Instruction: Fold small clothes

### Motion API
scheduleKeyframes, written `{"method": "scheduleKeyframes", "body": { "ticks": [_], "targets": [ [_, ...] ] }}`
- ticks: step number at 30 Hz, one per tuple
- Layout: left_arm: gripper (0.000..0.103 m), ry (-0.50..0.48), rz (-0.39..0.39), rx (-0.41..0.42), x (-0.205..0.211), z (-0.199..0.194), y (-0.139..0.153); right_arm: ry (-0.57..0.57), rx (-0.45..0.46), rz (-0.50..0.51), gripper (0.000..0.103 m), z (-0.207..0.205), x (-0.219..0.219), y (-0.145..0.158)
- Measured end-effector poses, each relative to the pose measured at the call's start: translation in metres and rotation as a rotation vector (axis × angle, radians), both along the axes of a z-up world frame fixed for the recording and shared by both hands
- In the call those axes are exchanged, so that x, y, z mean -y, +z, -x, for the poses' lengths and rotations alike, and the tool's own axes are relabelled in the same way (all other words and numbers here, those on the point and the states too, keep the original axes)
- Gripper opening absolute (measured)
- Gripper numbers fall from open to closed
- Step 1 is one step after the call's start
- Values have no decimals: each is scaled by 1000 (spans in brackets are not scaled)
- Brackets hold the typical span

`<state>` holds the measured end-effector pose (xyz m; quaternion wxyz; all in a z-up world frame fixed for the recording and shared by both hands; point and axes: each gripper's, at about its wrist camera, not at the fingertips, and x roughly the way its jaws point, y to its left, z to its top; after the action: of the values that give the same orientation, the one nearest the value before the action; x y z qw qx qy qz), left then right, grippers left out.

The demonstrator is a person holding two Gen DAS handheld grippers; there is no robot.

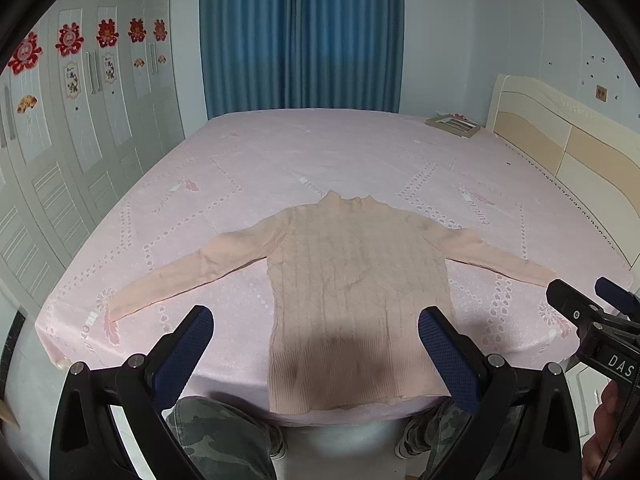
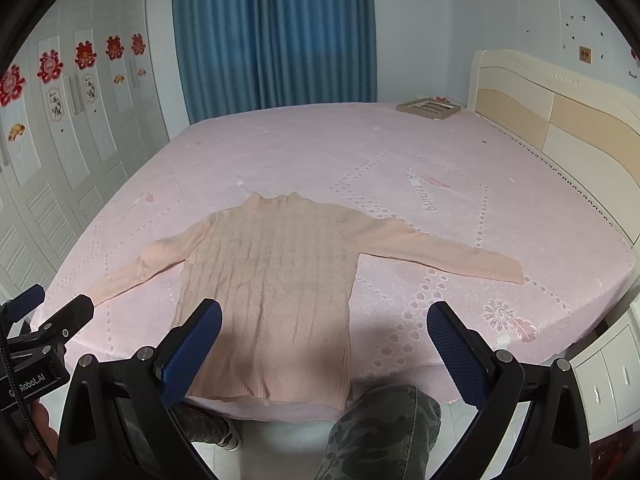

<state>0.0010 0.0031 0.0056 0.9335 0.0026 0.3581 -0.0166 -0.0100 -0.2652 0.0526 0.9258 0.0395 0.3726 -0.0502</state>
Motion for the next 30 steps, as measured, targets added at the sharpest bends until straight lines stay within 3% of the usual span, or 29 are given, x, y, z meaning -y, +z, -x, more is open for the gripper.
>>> {"method": "scheduleKeyframes", "body": {
  "ticks": [30],
  "targets": [
    [103,3,33,5,-5,4,3,23,1,-30,101,-3,-10,2]
  ]
}}
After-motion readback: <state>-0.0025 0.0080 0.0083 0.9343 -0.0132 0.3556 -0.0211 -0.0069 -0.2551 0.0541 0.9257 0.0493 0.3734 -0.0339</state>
